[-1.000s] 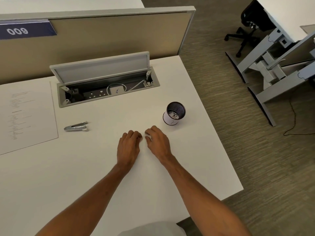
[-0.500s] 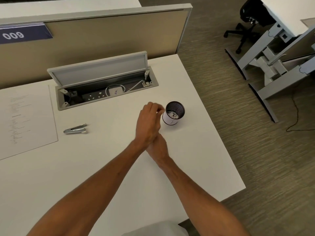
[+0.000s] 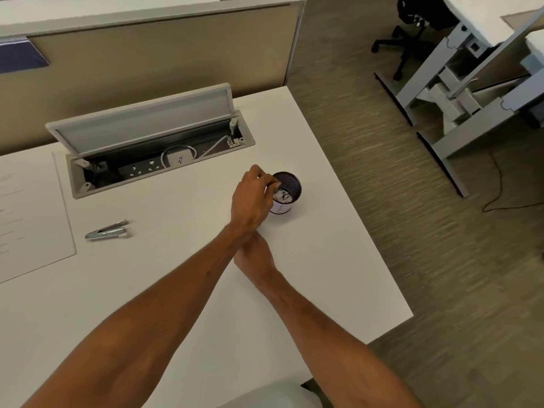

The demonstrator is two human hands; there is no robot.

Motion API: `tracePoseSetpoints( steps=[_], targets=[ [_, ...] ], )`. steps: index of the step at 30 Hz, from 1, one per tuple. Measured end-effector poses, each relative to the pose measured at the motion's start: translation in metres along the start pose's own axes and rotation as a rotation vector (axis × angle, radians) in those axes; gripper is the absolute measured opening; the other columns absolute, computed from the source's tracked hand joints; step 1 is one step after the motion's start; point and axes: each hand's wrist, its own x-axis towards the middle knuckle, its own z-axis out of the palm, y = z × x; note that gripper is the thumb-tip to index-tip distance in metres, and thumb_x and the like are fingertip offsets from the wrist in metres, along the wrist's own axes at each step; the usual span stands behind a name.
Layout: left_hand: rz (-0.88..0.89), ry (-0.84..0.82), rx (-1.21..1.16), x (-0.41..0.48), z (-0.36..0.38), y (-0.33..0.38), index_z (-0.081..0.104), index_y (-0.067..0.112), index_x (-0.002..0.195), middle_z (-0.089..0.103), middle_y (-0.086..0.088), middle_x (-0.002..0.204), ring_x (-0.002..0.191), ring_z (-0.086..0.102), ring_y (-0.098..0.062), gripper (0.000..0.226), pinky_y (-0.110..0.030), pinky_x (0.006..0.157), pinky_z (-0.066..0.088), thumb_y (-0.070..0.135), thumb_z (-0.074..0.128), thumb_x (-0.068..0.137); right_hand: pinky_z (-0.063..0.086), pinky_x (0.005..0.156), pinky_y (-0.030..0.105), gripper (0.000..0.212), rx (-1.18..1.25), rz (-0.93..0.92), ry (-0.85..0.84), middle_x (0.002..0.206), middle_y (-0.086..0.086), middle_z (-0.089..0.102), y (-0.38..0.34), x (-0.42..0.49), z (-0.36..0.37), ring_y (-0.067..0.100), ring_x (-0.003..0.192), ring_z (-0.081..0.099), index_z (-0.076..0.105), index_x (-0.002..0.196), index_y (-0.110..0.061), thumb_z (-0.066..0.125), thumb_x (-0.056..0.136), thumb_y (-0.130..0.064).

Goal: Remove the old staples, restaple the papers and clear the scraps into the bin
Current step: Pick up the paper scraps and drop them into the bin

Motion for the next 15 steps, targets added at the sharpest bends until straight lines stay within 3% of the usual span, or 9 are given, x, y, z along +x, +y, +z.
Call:
tracePoseSetpoints(
  steps=[2, 6, 9, 13, 15],
  targets=[
    [-0.037, 0.000, -0.062, 0.004, -0.005, 0.000, 0.083, 0.016, 0.118, 0.064, -0.001, 0.110, 0.096, 0.061, -0.020, 0.027, -0.034, 0.077, 0.048, 0.035, 0.063, 0.112, 0.061, 0.066, 0.037, 0.027, -0.021, -0.067, 0.045, 0.082, 0.015, 0.073, -0.009, 0.006, -0.005, 0.031, 0.073, 0.072, 0.073, 0.087, -0.002, 0.083, 0.066, 0.011],
    [-0.120, 0.103, -0.143, 0.007, -0.024, -0.015, 0.081, 0.020, 0.123, 0.068, 0.001, 0.114, 0.092, 0.060, -0.010, 0.030, -0.028, 0.082, 0.045, 0.039, 0.059, 0.114, 0.050, 0.060, 0.037, 0.032, -0.171, -0.074, -0.009, 0.101, 0.011, 0.066, -0.011, 0.005, -0.016, 0.025, 0.082, 0.064, 0.067, 0.106, -0.006, 0.080, 0.077, -0.008],
    [-0.171, 0.192, -0.124, 0.002, -0.039, -0.039, 0.078, 0.019, 0.128, 0.073, -0.001, 0.121, 0.100, 0.062, -0.010, 0.027, -0.032, 0.090, 0.055, 0.030, 0.057, 0.115, 0.040, 0.054, 0.035, 0.027, -0.174, -0.047, -0.019, 0.093, 0.007, 0.057, -0.008, 0.002, -0.025, 0.024, 0.074, 0.058, 0.060, 0.099, -0.009, 0.072, 0.076, -0.004],
    [-0.253, 0.207, -0.098, -0.025, -0.053, -0.070, 0.076, 0.018, 0.130, 0.074, -0.004, 0.127, 0.107, 0.069, -0.020, 0.025, -0.036, 0.095, 0.059, 0.022, 0.057, 0.114, 0.051, 0.058, 0.040, 0.005, 0.041, 0.098, 0.165, 0.091, 0.006, 0.055, -0.001, 0.000, -0.045, 0.027, 0.073, 0.058, 0.054, 0.096, -0.011, 0.057, 0.095, -0.008],
    [-0.291, 0.190, -0.078, -0.042, -0.056, -0.083, 0.076, 0.022, 0.129, 0.073, -0.001, 0.125, 0.100, 0.069, -0.018, 0.023, -0.036, 0.090, 0.059, 0.022, 0.059, 0.113, 0.051, 0.064, 0.042, 0.008, 0.194, 0.094, 0.225, 0.095, 0.005, 0.053, 0.000, 0.002, -0.069, 0.027, 0.075, 0.056, 0.052, 0.097, -0.012, 0.046, 0.103, -0.012]
  ],
)
